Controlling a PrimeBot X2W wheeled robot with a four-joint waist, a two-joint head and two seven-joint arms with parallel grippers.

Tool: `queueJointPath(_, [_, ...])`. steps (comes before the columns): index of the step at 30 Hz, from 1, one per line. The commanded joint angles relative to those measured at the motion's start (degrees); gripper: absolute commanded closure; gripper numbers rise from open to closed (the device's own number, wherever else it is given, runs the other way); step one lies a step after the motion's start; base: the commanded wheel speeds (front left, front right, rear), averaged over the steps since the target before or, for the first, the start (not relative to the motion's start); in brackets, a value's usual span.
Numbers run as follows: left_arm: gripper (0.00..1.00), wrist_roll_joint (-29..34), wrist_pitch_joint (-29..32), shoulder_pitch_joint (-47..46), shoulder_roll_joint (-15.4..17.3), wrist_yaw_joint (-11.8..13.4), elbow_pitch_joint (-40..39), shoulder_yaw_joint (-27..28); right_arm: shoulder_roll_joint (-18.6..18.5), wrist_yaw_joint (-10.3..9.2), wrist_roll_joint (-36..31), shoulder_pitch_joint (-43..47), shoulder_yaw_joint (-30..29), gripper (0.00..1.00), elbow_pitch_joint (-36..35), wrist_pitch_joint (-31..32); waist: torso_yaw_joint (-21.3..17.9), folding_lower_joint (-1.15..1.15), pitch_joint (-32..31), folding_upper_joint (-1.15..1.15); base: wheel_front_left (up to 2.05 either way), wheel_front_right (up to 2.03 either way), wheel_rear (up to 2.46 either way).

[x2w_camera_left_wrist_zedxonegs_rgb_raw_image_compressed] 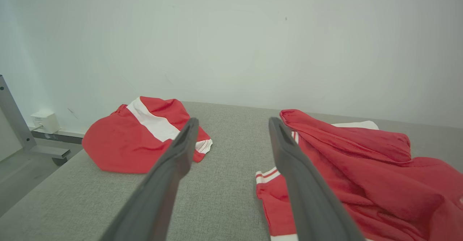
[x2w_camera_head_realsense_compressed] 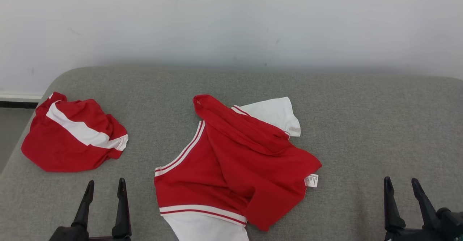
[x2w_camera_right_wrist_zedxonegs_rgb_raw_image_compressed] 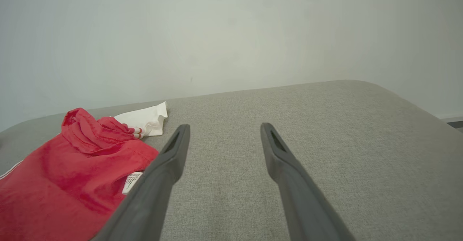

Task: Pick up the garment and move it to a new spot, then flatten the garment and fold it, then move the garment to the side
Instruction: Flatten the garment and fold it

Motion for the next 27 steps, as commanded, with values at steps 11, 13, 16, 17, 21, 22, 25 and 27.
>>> queueJointPath(11, [0.00,1.1,-0.2,-3.6,-1.7,-1.9,1.9,0.1,-5.4,-0.15,0.9,-10.9,6.8,0.00,8.9,2.2,5.6,0.00,3.3,0.00,0.00,0.00,0.00])
queueJointPath(13, [0.00,1.1,-0.2,-3.9,-1.9,-1.9,2.3,-0.2,-5.8,-0.15,0.9,-13.0,7.9,0.00,11.9,2.6,6.7,0.00,3.8,0.00,0.00,0.00,0.00])
queueJointPath(16, [0.00,1.1,-0.2,-4.6,-2.2,-2.3,2.6,-0.6,-6.2,-0.15,1.2,-15.8,9.4,0.00,17.0,2.8,8.4,0.00,4.5,0.00,0.00,0.00,0.00])
queueJointPath(17, [0.00,1.1,-0.2,-4.7,-2.3,-2.4,2.7,-0.9,-6.2,-0.15,1.5,-16.7,9.8,0.00,18.5,2.6,8.9,0.00,4.6,0.00,0.00,0.00,0.00])
queueJointPath(21, [0.00,0.7,-0.2,-5.3,-2.4,-2.4,3.2,-1.3,-6.0,-0.15,2.5,-19.1,11.9,0.00,25.2,2.4,10.4,0.00,5.1,0.00,0.00,0.00,0.00])
queueJointPath(22, [0.00,0.6,-0.2,-5.4,-2.5,-2.4,3.3,-1.5,-5.9,-0.15,2.8,-19.7,12.5,0.00,26.6,2.4,10.6,0.00,5.2,0.00,0.00,0.00,0.00])
queueJointPath(25, [0.00,0.5,-0.2,-5.6,-2.5,-2.5,3.4,-1.6,-5.4,-0.15,4.1,-21.2,14.2,0.00,30.5,2.4,11.2,0.00,5.4,0.00,0.00,0.00,0.00])
queueJointPath(27, [0.00,0.4,-0.2,-5.8,-2.6,-2.5,3.5,-1.7,-5.1,-0.15,5.0,-22.2,15.1,0.00,32.8,2.4,11.3,0.00,5.7,0.00,0.00,0.00,0.00])
